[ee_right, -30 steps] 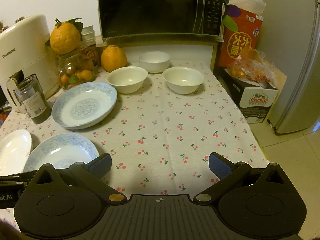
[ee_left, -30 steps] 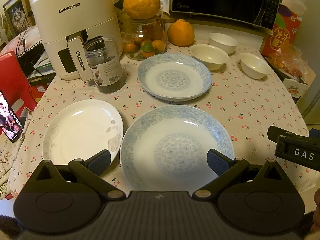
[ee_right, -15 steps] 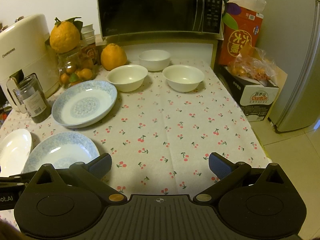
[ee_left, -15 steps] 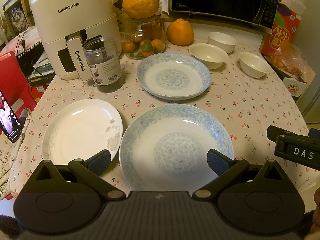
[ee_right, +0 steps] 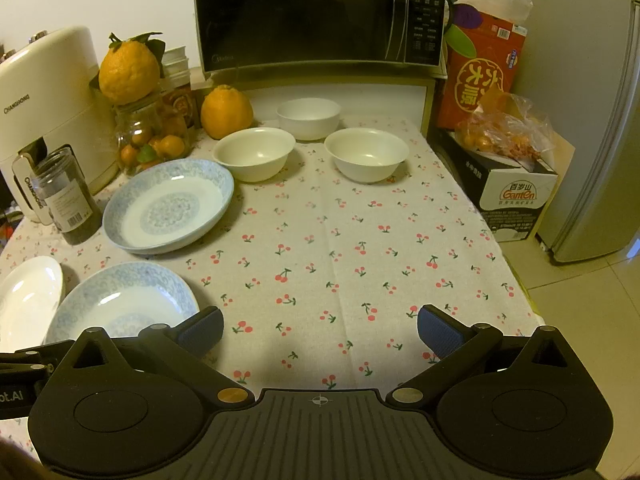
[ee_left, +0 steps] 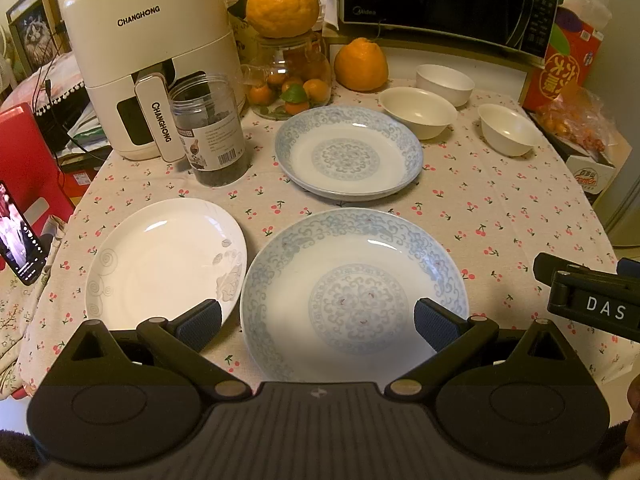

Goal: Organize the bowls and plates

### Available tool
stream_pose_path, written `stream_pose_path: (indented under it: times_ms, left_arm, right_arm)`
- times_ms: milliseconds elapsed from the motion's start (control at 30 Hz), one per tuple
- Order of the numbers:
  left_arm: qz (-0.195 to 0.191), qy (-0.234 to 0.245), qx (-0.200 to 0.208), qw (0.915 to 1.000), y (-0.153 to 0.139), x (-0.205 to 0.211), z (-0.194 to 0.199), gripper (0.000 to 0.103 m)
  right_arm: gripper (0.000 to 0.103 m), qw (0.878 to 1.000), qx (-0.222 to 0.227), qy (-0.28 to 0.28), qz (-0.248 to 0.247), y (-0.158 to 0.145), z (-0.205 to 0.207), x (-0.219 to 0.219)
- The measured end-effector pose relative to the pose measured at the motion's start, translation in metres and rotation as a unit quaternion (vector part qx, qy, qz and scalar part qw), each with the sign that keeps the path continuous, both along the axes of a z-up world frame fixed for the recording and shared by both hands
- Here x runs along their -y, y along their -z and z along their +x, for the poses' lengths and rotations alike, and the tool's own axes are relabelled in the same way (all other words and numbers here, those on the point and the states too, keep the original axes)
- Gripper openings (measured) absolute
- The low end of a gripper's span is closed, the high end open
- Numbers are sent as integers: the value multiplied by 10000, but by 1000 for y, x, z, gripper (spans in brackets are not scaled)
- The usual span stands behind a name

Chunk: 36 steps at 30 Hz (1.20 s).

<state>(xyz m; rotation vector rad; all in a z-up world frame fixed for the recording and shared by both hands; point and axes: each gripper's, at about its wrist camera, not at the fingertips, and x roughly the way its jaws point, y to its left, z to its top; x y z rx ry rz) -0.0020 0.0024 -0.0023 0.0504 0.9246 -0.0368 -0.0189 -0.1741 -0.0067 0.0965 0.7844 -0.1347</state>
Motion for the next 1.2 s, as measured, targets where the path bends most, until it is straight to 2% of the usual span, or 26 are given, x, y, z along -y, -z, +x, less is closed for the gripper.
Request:
stream_pose_path:
  times_ms: [1067,1200]
  left_arm:
    - [-6,-36,-109,9999,1,-1,3,103]
    - [-31,153,-204,9997,0,-1,12,103]
  right_arm:
    - [103,10000,0,51,-9,1,2,2]
    - [103,9999,-91,40,111,-5,10,6]
